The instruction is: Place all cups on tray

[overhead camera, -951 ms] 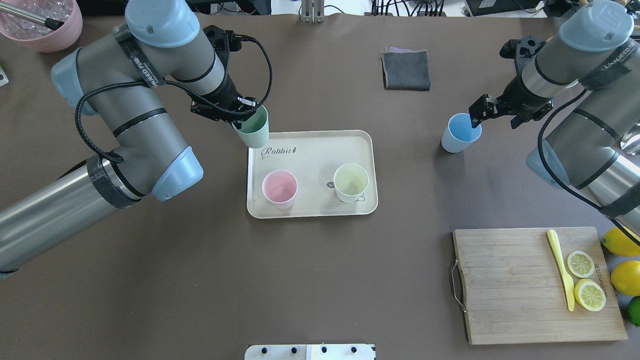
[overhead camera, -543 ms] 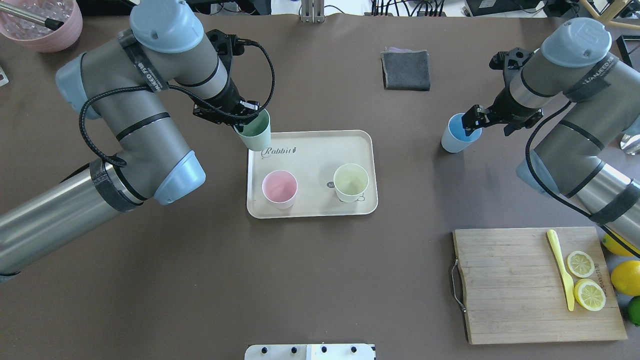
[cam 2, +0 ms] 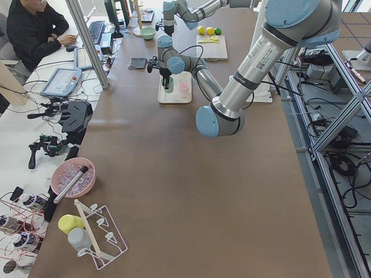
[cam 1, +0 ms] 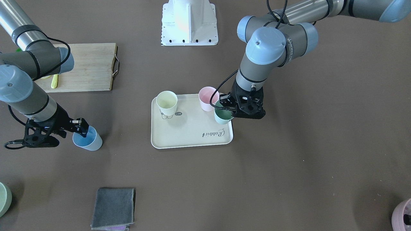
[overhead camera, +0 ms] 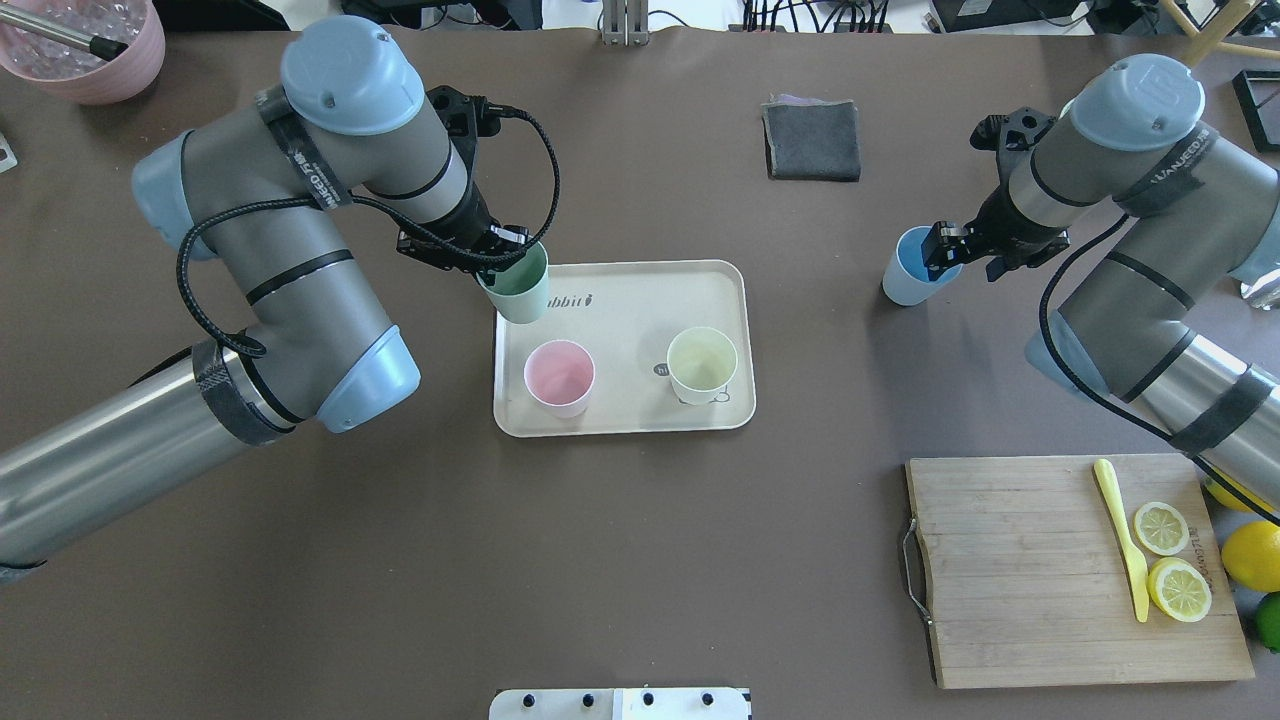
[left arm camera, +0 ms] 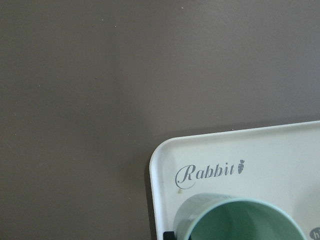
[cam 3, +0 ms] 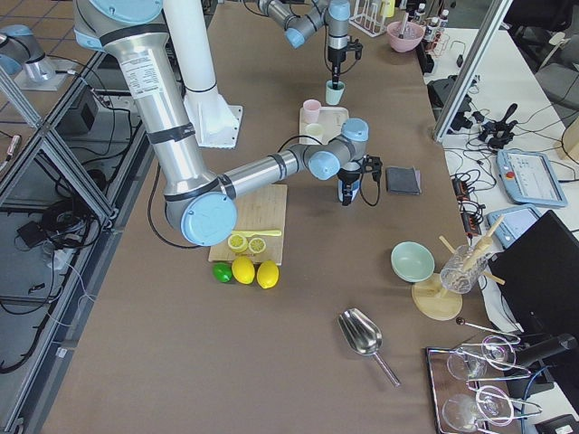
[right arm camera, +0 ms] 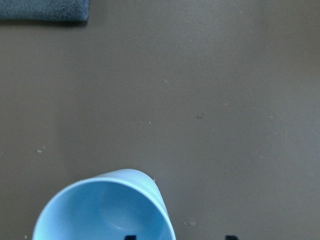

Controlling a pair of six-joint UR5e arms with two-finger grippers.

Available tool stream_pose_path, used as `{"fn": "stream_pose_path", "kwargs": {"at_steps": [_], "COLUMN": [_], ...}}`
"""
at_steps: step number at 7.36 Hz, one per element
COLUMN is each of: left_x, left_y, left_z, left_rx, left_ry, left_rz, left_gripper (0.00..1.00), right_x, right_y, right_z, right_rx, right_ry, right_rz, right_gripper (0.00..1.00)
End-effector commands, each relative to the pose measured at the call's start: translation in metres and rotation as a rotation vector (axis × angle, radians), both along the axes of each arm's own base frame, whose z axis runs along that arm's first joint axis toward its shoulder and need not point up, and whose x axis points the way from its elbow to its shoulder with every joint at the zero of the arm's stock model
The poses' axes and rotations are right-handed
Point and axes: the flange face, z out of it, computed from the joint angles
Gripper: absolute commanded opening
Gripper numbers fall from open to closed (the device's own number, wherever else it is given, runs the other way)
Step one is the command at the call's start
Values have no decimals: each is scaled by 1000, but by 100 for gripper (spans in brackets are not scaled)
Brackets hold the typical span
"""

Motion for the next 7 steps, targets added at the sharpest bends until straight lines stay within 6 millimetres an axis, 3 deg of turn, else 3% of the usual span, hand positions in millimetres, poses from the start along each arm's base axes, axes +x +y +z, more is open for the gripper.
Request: {"fn": "stream_pose_path", "kwargs": {"at_steps": [1,4,6,7], "left_x": [23,44,47,48], "left_y": [15,8,5,5], "left_z": [5,26,27,28], "left_rx": [36,50,57,44], "left_ry": [-24,-6,6,13], "left_rz": [0,8,6,-8], "left_gripper": [0,0,0,17], "right_x": [-2,3,5,9], "right_y": [1,6,7,6], "right_z": [-6,-24,-27,-34], "right_rx": [3,26,29,30], "right_ry": [-8,-34,-38,-45], "right_rz": [2,3,2,4], "right_gripper": [0,0,0,0]}}
